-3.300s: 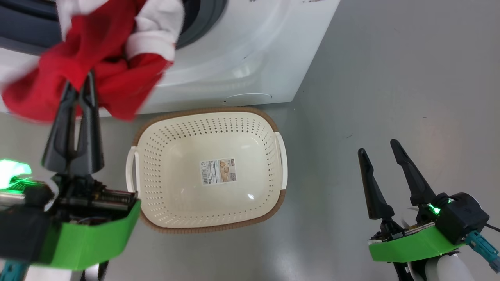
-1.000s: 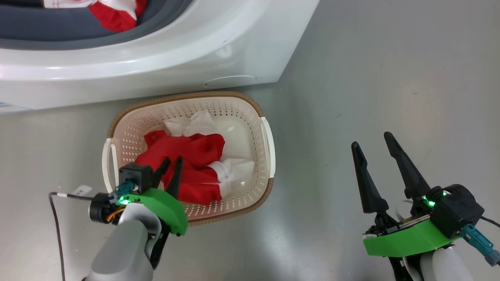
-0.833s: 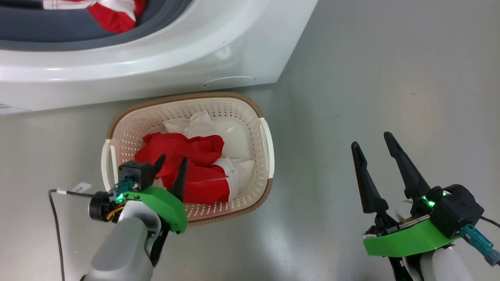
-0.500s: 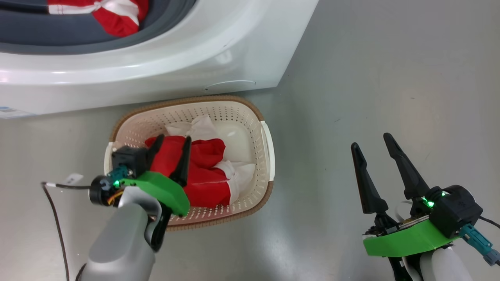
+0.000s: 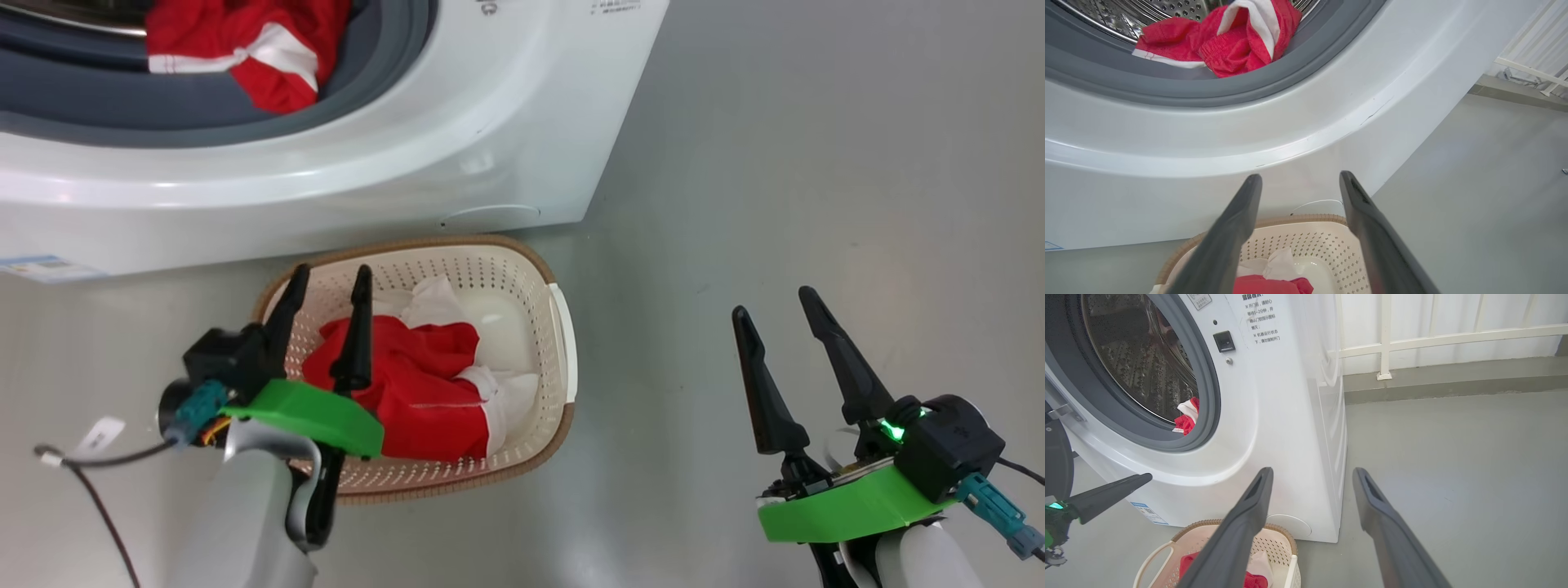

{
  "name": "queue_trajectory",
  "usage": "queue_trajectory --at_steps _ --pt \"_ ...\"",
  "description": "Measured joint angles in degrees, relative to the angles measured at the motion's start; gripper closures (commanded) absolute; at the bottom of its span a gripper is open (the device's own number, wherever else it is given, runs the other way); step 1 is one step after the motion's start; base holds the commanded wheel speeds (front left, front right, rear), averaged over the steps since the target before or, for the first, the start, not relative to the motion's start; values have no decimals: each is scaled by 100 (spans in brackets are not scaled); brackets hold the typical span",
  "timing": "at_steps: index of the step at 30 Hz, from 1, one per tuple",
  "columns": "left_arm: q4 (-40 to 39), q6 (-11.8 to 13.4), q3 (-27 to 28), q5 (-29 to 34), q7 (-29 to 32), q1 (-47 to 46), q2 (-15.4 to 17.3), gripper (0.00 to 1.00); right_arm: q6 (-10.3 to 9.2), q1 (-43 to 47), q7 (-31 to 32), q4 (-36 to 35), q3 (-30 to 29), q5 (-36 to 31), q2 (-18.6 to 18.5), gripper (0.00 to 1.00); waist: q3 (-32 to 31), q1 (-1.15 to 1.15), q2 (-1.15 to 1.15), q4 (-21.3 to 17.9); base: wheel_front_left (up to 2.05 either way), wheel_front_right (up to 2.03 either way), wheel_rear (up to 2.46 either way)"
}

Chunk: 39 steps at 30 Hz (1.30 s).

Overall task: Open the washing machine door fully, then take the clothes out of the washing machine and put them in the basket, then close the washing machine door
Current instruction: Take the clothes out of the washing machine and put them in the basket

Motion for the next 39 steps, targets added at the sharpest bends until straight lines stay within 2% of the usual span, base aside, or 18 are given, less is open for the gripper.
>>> queue_trajectory --at_steps 13,25,31,39 --pt "-1844 310 488 349 -7 1066 4 0 0 198 0 73 29 0 1 0 -463 0 0 -12 0 0 0" --pt "-2775 784 647 334 -32 1953 53 0 0 492 0 136 16 2 2 0 -1059 0 0 -46 0 0 0" --pt "-3316 1009 700 349 171 2504 145 0 0 710 0 169 10 32 5 0 -1457 0 0 -67 0 0 0" --pt "-3640 1123 688 349 298 2923 166 0 0 938 0 156 -43 59 8 0 -1742 0 0 -82 0 0 0"
